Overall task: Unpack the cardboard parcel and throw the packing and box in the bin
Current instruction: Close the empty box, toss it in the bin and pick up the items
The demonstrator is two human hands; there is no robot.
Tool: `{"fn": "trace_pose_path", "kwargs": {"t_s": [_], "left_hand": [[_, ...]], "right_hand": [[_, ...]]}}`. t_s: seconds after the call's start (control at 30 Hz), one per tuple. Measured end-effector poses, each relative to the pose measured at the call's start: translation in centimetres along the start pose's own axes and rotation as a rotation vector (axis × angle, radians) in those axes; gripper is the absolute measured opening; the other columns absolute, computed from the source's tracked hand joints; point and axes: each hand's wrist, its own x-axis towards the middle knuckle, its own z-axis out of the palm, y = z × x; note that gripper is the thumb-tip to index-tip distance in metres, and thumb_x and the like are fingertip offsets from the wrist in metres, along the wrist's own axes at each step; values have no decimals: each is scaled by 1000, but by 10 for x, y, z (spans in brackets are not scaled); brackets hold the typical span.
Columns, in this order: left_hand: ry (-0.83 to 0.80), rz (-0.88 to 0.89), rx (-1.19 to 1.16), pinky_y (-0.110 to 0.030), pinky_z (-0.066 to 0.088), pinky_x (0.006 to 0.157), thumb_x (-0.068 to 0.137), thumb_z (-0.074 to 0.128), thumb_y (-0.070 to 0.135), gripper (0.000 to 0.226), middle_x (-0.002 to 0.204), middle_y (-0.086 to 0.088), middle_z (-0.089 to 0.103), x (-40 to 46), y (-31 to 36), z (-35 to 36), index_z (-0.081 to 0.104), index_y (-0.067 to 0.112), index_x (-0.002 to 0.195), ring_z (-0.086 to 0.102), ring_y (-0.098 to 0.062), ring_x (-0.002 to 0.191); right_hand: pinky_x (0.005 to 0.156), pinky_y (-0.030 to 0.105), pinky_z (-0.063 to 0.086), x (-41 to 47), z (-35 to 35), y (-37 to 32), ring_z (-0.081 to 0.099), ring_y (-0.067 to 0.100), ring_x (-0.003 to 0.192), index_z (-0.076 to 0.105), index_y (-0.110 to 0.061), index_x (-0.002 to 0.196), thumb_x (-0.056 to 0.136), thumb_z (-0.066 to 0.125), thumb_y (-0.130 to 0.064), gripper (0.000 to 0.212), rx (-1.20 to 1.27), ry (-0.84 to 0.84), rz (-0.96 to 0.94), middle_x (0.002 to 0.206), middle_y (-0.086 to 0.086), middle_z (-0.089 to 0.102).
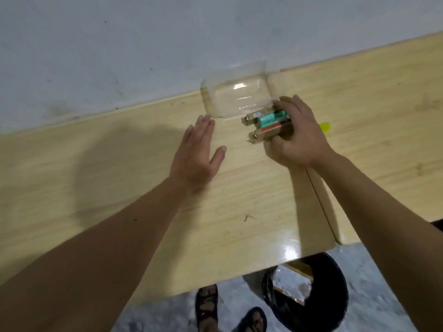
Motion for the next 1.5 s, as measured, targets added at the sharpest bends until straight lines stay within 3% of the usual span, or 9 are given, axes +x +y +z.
{"fn": "trace_pose_path", "kwargs": {"t_s": [0.1, 0.23, 0.47, 0.73, 0.93, 1.17, 1.33, 1.5], "left_hand": [[8, -2, 50, -32, 0, 131, 105, 52, 40, 72, 173, -10, 21, 1, -1, 5, 28, 4, 162, 9, -19, 162], [37, 46, 110, -45, 16, 130, 102, 54, 35, 72, 168, -19, 30, 1, -1, 5, 33, -5, 158, 21, -30, 160], [17, 23, 132, -44, 15, 130, 100, 49, 42, 75, 170, -14, 27, 4, -7, 9, 31, 1, 160, 17, -25, 161], [6, 12, 140, -46, 17, 130, 101, 49, 44, 75, 170, -13, 28, 6, -6, 8, 31, 2, 160, 17, -23, 161], [0, 10, 114, -46, 19, 129, 102, 49, 44, 75, 170, -14, 28, 6, -4, 5, 30, 3, 161, 18, -24, 160], [9, 0, 61, -45, 19, 129, 101, 54, 42, 75, 170, -13, 29, 7, -4, 5, 33, 2, 160, 19, -23, 160], [25, -6, 30, -43, 18, 130, 100, 56, 42, 74, 169, -12, 31, 7, -6, 6, 35, 3, 159, 20, -22, 160], [36, -8, 16, -41, 17, 130, 99, 56, 44, 73, 169, -10, 31, 7, -7, 8, 37, 5, 158, 20, -20, 160]], "right_hand": [[115, 41, 39, 5, 3, 5, 41, 26, 136, 48, -20, 147, 71, 74, -25, 80, -21, -33, -18, 147, 5, 41], [105, 35, 42, 12, 1, 10, 45, 26, 121, 54, -23, 140, 65, 76, -40, 80, -55, -69, -17, 132, 4, 45], [89, 31, 40, 15, 3, 10, 45, 24, 114, 55, -23, 133, 63, 91, -29, 79, 1, -101, -14, 122, -2, 56], [91, 30, 43, 15, -18, -9, 50, 24, 114, 57, -20, 136, 69, 87, -20, 73, 18, -72, -85, 124, -1, 57], [95, 30, 45, 57, -37, -41, 54, 23, 113, 57, -21, 135, 69, 85, -26, 72, 5, -7, -177, 125, 1, 58], [101, 43, 52, 117, -22, -55, 60, 26, 115, 60, -16, 133, 70, 88, -23, 70, -68, -187, -146, 126, 7, 61], [102, 37, 49, 137, -14, -54, 59, 26, 121, 61, -19, 135, 73, 88, -27, 68, -211, -371, -146, 132, 6, 60], [90, 30, 43, 141, -14, -48, 55, 21, 119, 61, -26, 135, 76, 89, -31, 66, -214, -376, -115, 133, 1, 59]]}}
